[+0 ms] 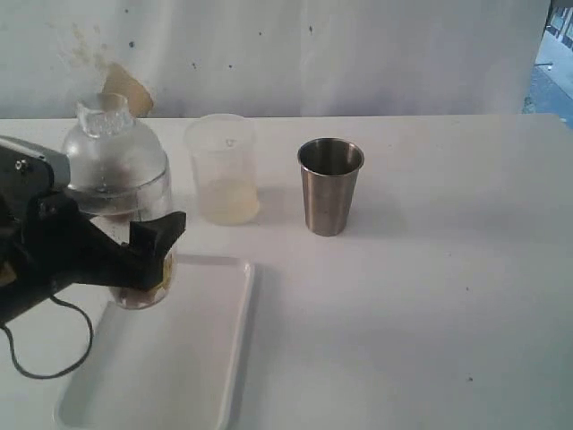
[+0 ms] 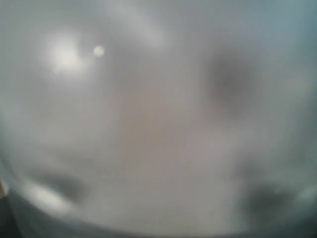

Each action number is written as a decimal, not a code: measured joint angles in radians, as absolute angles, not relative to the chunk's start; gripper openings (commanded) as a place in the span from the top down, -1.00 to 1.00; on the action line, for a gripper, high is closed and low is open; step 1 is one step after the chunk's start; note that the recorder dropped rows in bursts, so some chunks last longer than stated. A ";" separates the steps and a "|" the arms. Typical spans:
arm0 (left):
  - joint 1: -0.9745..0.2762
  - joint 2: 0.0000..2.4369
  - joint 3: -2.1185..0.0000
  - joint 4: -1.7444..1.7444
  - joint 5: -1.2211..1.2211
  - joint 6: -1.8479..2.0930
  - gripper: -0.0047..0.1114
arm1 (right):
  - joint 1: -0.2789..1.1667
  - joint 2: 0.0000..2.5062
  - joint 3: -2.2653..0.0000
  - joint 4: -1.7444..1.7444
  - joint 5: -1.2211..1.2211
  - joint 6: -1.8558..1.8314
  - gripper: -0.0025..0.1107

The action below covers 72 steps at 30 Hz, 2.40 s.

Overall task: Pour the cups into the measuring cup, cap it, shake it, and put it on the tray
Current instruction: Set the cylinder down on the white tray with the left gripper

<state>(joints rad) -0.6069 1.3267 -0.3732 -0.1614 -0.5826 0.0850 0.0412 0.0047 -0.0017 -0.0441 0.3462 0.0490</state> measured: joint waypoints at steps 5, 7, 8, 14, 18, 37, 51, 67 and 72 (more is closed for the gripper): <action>-0.607 1.413 -0.342 -0.140 -0.691 0.083 0.92 | 0.041 0.005 -0.002 -0.044 0.346 0.049 0.96; -0.607 1.460 -0.338 -0.136 -0.747 0.082 0.92 | 0.041 0.005 -0.002 -0.044 0.346 0.049 0.96; -0.607 1.478 -0.338 -0.134 -0.766 0.082 0.92 | 0.041 0.005 -0.002 -0.044 0.346 0.049 0.96; -0.608 1.595 -0.338 -0.125 -0.930 0.067 0.92 | 0.041 0.002 -0.002 -0.044 0.346 0.049 0.96; -0.608 1.655 -0.338 -0.105 -0.964 0.061 0.92 | 0.041 0.002 -0.002 -0.044 0.346 0.049 0.96; -0.608 1.770 -0.338 -0.092 -1.075 0.028 0.92 | 0.041 0.002 -0.002 -0.044 0.346 0.049 0.96; -0.608 1.784 -0.338 -0.110 -1.079 0.062 -0.88 | 0.041 0.002 -0.002 -0.044 0.346 0.049 0.96; -0.608 1.704 -0.194 -0.159 -1.169 0.135 -0.88 | 0.041 0.002 -0.002 -0.044 0.346 0.049 0.96; -0.608 1.661 -0.173 -0.161 -1.178 0.137 -0.88 | 0.041 0.002 -0.002 -0.044 0.346 0.049 0.96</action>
